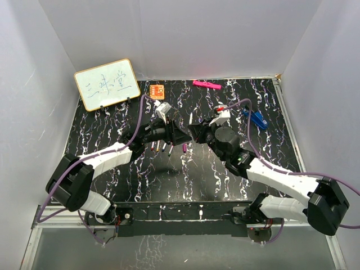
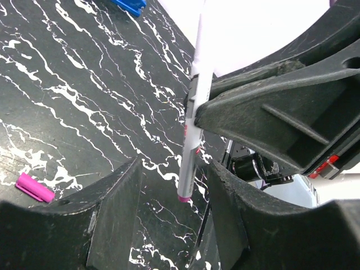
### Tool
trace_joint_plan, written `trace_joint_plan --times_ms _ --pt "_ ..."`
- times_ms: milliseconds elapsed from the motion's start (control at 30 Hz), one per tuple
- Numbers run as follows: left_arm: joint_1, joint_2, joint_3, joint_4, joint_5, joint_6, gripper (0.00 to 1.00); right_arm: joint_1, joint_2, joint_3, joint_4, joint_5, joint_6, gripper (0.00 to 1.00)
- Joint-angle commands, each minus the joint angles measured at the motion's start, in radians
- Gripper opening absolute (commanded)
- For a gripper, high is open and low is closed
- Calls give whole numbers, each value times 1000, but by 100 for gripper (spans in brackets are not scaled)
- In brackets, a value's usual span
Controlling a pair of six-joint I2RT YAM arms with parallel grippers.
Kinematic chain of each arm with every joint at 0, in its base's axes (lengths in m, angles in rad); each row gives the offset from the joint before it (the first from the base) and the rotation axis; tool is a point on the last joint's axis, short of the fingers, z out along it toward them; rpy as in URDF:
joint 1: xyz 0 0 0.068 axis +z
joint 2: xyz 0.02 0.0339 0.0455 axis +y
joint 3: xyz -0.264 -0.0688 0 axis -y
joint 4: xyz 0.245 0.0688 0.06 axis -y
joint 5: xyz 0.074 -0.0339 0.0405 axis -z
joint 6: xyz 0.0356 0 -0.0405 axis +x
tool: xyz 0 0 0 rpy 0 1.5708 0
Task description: Insert the pens into the pen caps
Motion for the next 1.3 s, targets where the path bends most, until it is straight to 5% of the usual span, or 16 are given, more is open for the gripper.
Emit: trace_joint_plan --times_ms 0,600,800,933,1167,1267 --pt "2 -1 3 69 43 -8 49 -1 14 8 86 -33 12 0" --pt "1 17 -5 111 63 -34 39 -2 32 -6 119 -51 37 0" --pt "2 1 -17 128 57 -31 3 -1 46 -8 110 -54 42 0" --pt "2 -25 -16 69 5 -6 0 -1 44 -6 84 -42 32 0" --pt "2 -56 -3 -169 -114 92 0 -1 -14 -4 48 29 -8 58" --pt "2 -77 -4 -262 -159 134 0 -1 -36 -9 37 82 -19 69"
